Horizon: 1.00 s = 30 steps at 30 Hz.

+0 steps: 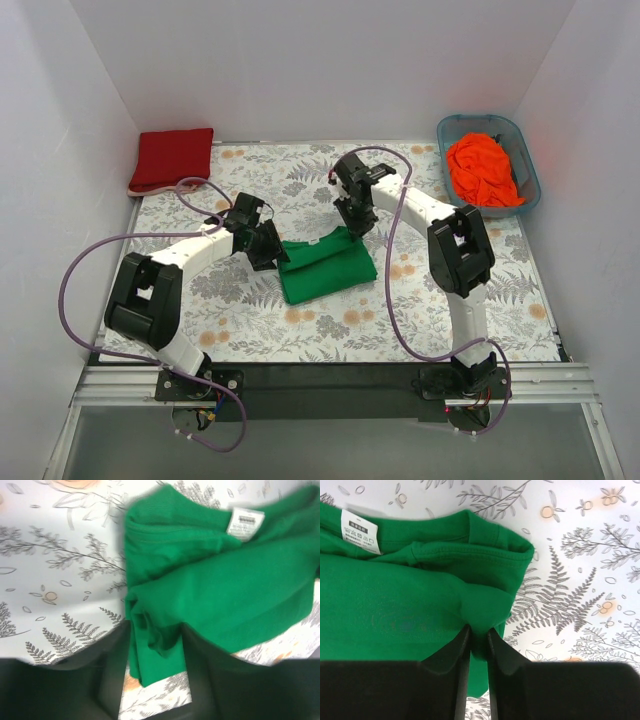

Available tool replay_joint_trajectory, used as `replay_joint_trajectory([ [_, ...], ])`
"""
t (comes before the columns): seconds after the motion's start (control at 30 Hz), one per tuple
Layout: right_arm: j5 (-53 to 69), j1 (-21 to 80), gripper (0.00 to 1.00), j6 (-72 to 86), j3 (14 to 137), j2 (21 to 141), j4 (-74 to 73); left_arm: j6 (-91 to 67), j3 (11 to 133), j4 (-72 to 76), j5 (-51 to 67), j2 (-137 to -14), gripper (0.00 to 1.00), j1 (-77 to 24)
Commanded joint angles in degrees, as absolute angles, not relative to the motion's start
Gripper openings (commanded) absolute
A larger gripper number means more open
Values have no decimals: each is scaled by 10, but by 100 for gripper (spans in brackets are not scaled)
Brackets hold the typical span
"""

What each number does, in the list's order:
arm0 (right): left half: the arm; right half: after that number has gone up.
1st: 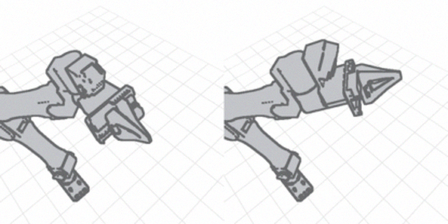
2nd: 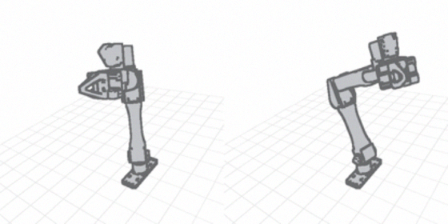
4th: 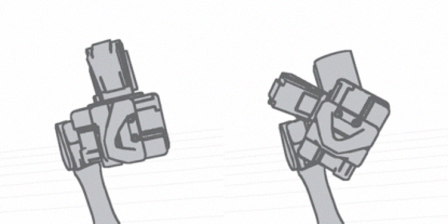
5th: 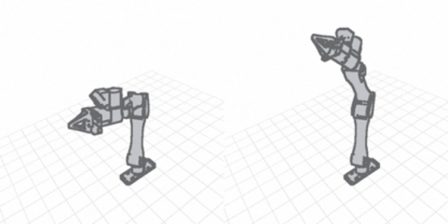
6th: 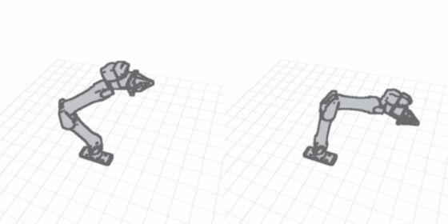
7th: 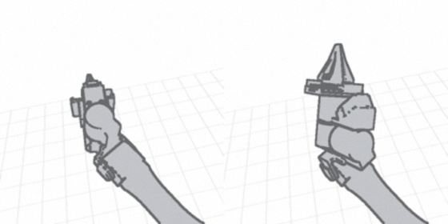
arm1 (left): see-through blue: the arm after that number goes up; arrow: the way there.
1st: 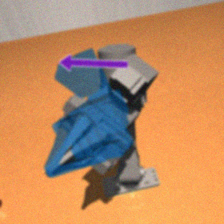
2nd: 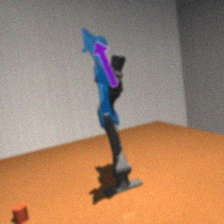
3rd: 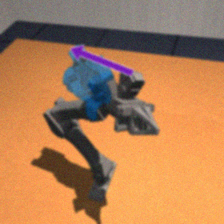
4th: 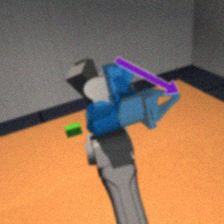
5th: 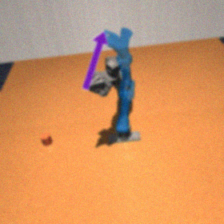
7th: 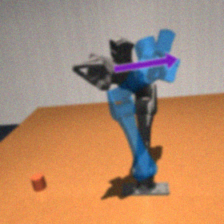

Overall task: Fold and stack the t-shirts
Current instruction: Fold the tshirt

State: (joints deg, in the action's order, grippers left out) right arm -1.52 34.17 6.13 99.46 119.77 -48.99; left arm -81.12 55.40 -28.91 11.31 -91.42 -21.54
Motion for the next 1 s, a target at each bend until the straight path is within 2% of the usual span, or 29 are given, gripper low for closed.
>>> replay_joint_trajectory([
  [0.0,-51,330,28,72,984,1159,-460,-803,549,-288,70,-887,47,-210],
  [0.1,-66,330,39,82,978,1119,-449,-800,552,-282,64,-847,66,-212],
  [0.2,-88,330,46,90,969,1084,-438,-792,553,-281,54,-790,68,-214],
  [0.37,-84,325,49,84,900,998,-382,-774,527,-282,54,-705,70,-234],
  [0.53,140,309,48,55,787,936,-272,-770,445,-246,99,-637,56,-253],
  [0.57,168,308,47,57,774,936,-252,-770,437,-225,122,-634,49,-256],
  [0.67,266,304,45,55,742,950,-203,-767,432,-192,166,-666,35,-258],
  [0.8,394,298,44,42,722,984,-164,-755,442,-161,225,-721,27,-269],
  [0.9,426,292,42,30,722,1014,-162,-747,454,-153,223,-764,26,-275],
  [0.97,423,282,42,33,720,1026,-147,-755,457,-142,181,-780,25,-274],
])
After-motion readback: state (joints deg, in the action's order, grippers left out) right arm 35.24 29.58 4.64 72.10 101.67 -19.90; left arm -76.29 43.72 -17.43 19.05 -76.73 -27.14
